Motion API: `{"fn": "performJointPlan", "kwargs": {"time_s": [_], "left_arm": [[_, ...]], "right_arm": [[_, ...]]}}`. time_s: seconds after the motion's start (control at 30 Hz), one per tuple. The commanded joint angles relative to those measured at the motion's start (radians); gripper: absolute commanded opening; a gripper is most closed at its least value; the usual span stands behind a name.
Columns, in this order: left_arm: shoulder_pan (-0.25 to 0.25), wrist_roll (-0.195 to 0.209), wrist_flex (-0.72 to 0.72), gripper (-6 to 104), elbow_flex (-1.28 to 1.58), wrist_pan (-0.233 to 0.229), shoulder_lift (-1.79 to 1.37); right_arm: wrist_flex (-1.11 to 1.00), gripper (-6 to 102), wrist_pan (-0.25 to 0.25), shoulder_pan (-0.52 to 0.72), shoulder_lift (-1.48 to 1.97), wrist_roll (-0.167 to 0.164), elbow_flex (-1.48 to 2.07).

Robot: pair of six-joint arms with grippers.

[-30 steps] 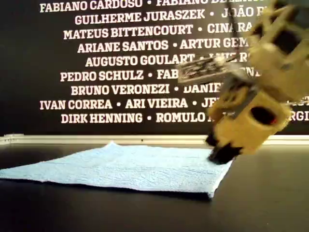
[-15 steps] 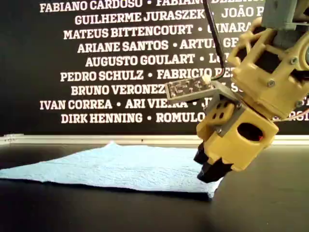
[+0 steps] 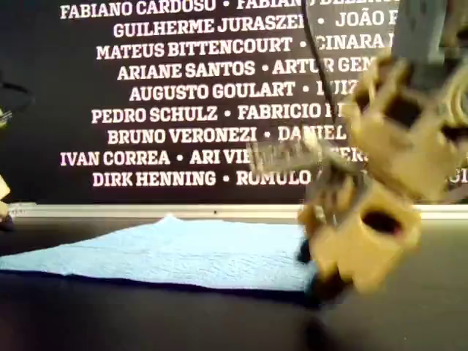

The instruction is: Fold a cloth

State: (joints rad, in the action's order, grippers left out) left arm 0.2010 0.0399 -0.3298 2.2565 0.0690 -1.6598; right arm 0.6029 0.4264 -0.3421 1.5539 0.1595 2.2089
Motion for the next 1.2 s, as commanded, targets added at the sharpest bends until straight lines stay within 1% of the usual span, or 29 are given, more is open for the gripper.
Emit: {"fn": "performJointPlan", "kwargs": {"time_s": [0.0,0.13,0.2,0.37,0.47,0.53,0.67,0.7,0.83,0.9,1.03,1.1,1.17], "left_arm": [[0.017,0.000,0.006,96,-0.018,0.006,0.002],[0.017,0.000,0.006,96,-0.011,0.008,0.003],[0.017,-0.002,0.006,95,-0.018,0.008,0.012],[0.017,-0.003,0.006,95,-0.080,0.000,0.092],[0.017,-0.003,0.005,95,-0.127,-0.005,0.140],[0.017,-0.003,0.003,95,-0.138,0.008,0.150],[0.018,-0.005,0.000,94,-0.138,0.009,0.152],[0.018,-0.011,0.000,93,-0.137,0.009,0.152],[0.020,-0.081,-0.003,85,-0.126,0.011,0.143],[0.020,-0.104,-0.003,81,-0.124,0.011,0.137],[0.020,-0.109,-0.003,75,-0.123,0.011,0.135],[0.020,-0.109,-0.003,74,-0.123,0.012,0.135],[0.035,-0.109,-0.003,74,-0.124,0.012,0.135]], "right_arm": [[-0.008,82,-0.015,-0.003,-0.067,0.005,-0.141],[-0.015,82,-0.018,-0.006,-0.137,0.006,-0.213],[-0.017,82,-0.034,0.000,-0.172,0.006,-0.259],[-0.014,82,-0.149,-0.008,-0.235,0.005,-0.357],[-0.014,82,-0.169,-0.008,-0.238,0.005,-0.365],[-0.014,82,-0.172,-0.002,-0.238,0.005,-0.365],[-0.014,82,-0.172,0.002,-0.238,0.005,-0.365],[-0.014,82,-0.172,0.002,-0.238,0.005,-0.365],[-0.014,82,-0.172,0.002,-0.235,0.005,-0.357],[-0.014,82,-0.172,0.002,-0.233,0.005,-0.357],[-0.014,78,-0.173,0.005,-0.225,0.005,-0.354],[-0.014,74,-0.175,0.006,-0.219,0.005,-0.353],[-0.014,70,-0.175,0.006,-0.218,0.005,-0.353]]}}
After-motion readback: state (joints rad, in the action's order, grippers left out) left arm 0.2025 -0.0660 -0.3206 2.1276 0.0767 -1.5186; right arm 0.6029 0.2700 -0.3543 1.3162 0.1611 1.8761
